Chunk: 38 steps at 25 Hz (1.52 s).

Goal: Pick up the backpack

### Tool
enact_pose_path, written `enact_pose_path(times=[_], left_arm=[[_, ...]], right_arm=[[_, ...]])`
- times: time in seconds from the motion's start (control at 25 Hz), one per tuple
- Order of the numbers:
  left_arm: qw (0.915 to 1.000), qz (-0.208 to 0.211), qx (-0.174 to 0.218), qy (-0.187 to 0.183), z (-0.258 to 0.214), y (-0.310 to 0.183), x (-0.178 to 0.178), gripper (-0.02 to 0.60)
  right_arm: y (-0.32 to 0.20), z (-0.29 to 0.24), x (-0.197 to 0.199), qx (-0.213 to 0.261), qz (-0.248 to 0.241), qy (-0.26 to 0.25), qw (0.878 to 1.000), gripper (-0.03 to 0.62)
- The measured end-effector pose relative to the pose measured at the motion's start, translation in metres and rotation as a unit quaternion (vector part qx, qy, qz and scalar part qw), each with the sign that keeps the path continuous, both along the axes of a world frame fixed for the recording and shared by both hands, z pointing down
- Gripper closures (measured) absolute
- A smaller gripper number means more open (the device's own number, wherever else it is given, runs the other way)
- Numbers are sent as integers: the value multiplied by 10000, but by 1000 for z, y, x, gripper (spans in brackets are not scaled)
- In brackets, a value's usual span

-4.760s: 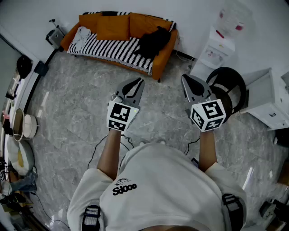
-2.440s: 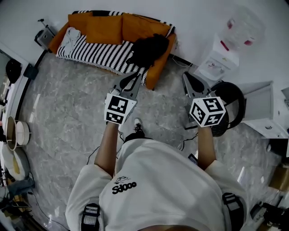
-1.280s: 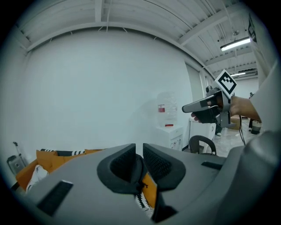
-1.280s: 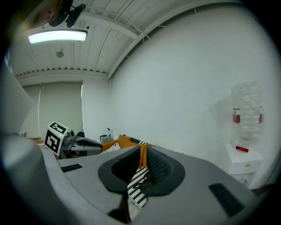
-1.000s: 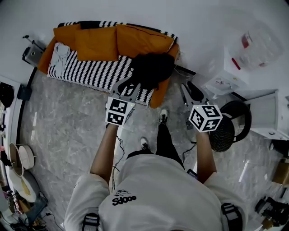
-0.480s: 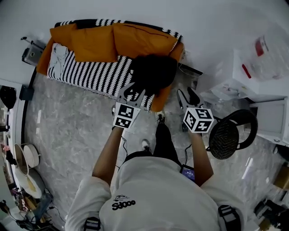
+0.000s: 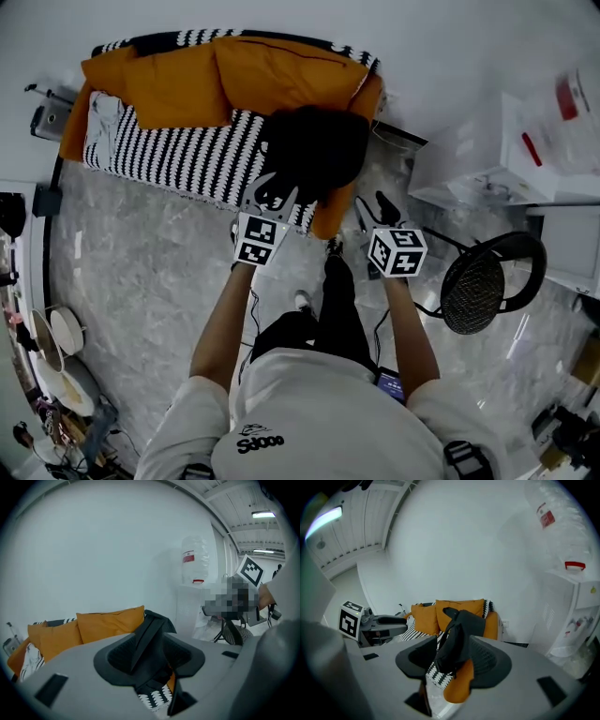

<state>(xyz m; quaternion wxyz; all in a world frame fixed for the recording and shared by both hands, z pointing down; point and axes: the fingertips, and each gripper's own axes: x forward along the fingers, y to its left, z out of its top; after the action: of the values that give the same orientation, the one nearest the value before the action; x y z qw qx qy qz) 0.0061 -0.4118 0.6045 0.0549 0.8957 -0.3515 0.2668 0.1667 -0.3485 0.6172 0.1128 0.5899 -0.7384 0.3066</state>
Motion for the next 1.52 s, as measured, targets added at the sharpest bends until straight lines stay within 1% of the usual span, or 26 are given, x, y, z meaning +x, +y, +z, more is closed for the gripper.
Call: enact_pose_path(times=[0.12, 0.24, 0.36, 0.48, 0.64, 0.84, 1.12, 1.24, 1.52], left_arm=[[10000, -53, -56, -23, 31, -17, 0, 403], [10000, -72, -4, -62, 60, -31, 3, 402], [9999, -57, 40, -83, 90, -41, 9, 397], [9999, -37, 33, -97, 119, -49, 14, 394], [9997, 14, 86, -208, 144, -59, 19, 391], [9994, 28, 201, -281, 166, -73, 27, 388], [9986, 196, 341, -353, 190, -83, 42, 382], [9976, 265, 439, -455, 195, -90, 47, 382], [9951, 271, 684, -667, 199, -116, 55, 380]], right_arm=[[-14, 33, 1, -47, -1, -75, 10000, 381], [-24, 67, 3, -101, 7, -126, 9999, 376], [-28, 101, 6, -184, 78, -290, 9994, 372], [-31, 125, 4, -214, 109, -442, 9987, 371], [-35, 149, -4, -217, 76, -592, 9980, 370], [-49, 170, -5, -151, 92, -671, 9976, 370], [-64, 195, -8, -111, 136, -712, 9973, 370], [-70, 200, -7, -64, 212, -758, 9969, 370], [-87, 211, -9, -99, 238, -817, 9963, 370]])
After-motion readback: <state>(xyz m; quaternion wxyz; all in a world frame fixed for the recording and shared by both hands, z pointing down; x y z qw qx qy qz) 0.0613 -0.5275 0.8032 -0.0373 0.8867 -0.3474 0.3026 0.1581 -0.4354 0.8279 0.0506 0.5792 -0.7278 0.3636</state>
